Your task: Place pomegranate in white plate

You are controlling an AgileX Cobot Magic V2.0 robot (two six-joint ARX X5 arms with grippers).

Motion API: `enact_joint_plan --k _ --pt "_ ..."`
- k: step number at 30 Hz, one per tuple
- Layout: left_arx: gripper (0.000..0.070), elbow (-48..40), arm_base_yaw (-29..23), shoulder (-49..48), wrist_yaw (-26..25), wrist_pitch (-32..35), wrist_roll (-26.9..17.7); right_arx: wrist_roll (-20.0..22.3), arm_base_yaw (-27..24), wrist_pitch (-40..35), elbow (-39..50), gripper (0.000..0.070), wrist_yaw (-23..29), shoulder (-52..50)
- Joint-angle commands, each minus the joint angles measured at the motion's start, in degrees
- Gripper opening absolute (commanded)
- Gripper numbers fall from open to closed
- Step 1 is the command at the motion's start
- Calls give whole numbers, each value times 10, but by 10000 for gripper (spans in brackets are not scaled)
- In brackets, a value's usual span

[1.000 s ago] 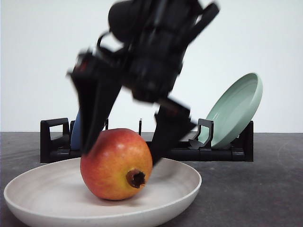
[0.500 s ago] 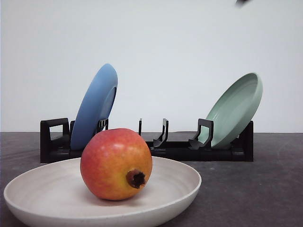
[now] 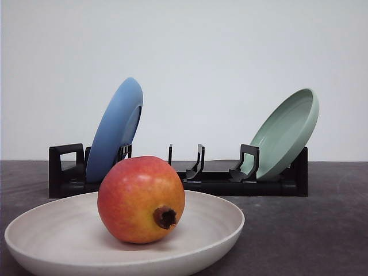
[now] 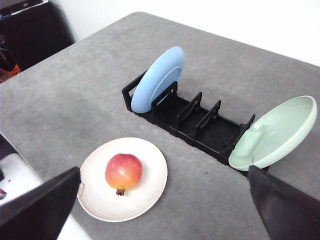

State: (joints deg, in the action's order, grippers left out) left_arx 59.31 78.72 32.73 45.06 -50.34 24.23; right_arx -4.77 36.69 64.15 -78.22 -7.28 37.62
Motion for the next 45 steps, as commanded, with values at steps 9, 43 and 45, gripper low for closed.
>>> enact_joint_plan --k 9,43,45 --pt "0 10 7 6 4 23 -66 -15 4 27 -8 47 1 -8" --pt "0 -110 -297 -46 -3 107 -132 -11 4 19 -8 35 0 -7" --pt "0 -148 -358 -70 -2 120 -133 -11 4 19 -8 35 0 -7"
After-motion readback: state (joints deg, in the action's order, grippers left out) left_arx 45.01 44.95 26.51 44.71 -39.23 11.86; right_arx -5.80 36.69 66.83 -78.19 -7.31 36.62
